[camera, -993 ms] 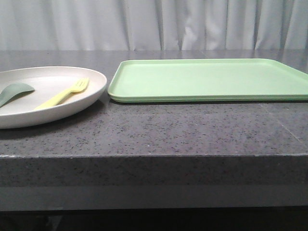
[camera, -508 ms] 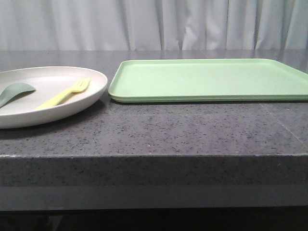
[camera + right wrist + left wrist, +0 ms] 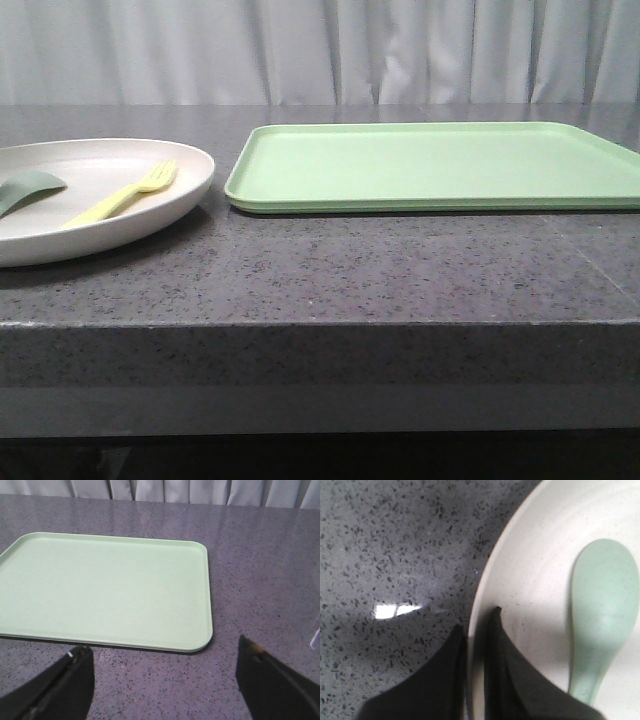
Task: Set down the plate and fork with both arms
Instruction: 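Grasp the cream plate rim with the left gripper, then lift the plate and carry it over the green tray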
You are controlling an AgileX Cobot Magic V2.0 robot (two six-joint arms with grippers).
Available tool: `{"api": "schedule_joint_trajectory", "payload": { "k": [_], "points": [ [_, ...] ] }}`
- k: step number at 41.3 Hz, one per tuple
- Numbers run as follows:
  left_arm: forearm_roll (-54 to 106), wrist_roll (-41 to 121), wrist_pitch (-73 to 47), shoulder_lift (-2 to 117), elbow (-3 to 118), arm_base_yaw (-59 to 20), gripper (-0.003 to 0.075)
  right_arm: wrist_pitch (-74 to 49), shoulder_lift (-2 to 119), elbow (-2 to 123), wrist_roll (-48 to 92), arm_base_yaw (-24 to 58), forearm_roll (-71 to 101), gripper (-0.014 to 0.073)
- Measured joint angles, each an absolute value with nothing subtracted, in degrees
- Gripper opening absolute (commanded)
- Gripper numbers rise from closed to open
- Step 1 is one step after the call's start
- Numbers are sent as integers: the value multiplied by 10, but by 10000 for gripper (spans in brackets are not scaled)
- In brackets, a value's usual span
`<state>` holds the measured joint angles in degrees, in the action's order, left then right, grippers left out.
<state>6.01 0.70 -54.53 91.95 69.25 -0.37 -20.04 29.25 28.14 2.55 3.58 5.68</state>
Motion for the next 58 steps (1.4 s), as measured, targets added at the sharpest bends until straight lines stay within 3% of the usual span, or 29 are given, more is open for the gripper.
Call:
{"api": "schedule_joint_trajectory", "payload": {
  "k": [20, 29, 42, 58],
  "points": [
    [233, 93, -608, 898, 757, 93, -18, -210, 294, 281, 25, 36, 57, 602],
    [298, 105, -615, 892, 808, 100, -18, -211, 294, 281, 25, 36, 57, 602],
    [304, 80, -619, 948, 875, 3, -18, -214, 294, 281, 25, 36, 57, 602],
    [294, -7, -615, 1138, 1072, -163, -18, -214, 294, 281, 25, 36, 57, 602]
  ]
}}
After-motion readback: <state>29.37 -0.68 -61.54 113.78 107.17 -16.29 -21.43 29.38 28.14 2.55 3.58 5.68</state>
